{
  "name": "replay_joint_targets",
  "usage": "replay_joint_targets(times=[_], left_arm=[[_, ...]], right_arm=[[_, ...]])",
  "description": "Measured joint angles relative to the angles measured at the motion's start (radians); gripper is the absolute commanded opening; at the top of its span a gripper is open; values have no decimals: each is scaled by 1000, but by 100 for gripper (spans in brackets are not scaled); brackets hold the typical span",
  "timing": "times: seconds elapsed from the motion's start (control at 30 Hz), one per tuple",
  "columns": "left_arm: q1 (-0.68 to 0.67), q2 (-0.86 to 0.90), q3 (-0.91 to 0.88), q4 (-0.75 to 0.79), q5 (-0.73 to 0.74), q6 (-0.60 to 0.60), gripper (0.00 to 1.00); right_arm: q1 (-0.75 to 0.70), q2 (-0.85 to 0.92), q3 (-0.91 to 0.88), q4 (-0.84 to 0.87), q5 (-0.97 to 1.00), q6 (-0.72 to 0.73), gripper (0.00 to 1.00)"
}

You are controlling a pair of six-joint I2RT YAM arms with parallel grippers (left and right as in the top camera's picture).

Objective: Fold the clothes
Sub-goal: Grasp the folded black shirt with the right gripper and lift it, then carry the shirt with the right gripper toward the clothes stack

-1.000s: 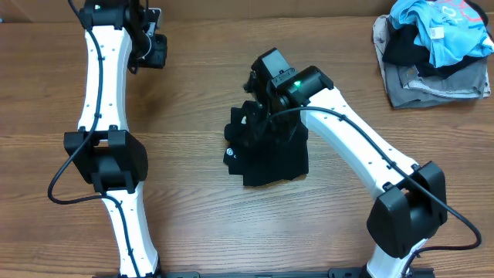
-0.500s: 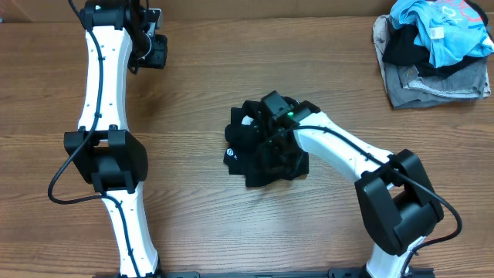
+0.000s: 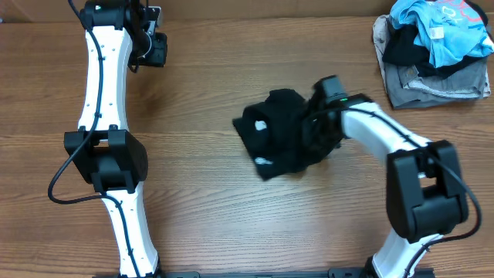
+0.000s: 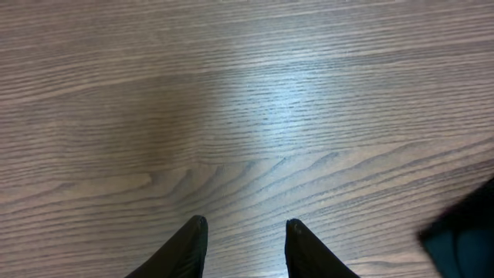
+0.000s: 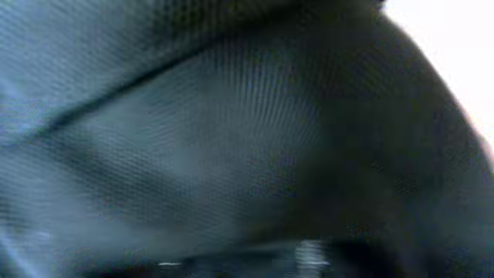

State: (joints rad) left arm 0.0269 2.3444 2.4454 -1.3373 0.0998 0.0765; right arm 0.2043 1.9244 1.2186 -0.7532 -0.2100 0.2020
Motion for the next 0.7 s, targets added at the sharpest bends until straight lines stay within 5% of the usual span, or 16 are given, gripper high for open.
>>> replay_joint_targets(times=[0.07, 0.13, 0.27, 0.43, 0.7], left_arm=[[0, 0, 0, 3, 0, 0, 44], [0, 0, 0, 10, 0, 2, 68], [0, 0, 0, 21, 0, -4, 85], [0, 0, 0, 29, 0, -8, 89], [0, 0, 0, 37, 0, -8, 94]], right_arm=[[-55, 1, 11, 20, 24, -13, 81], [-119, 10, 35, 3, 57, -31, 84], [-225, 48, 139, -147, 110, -61, 85], [-232, 66, 307, -352, 140, -99, 88], [15, -16, 420, -393, 151, -135, 96]])
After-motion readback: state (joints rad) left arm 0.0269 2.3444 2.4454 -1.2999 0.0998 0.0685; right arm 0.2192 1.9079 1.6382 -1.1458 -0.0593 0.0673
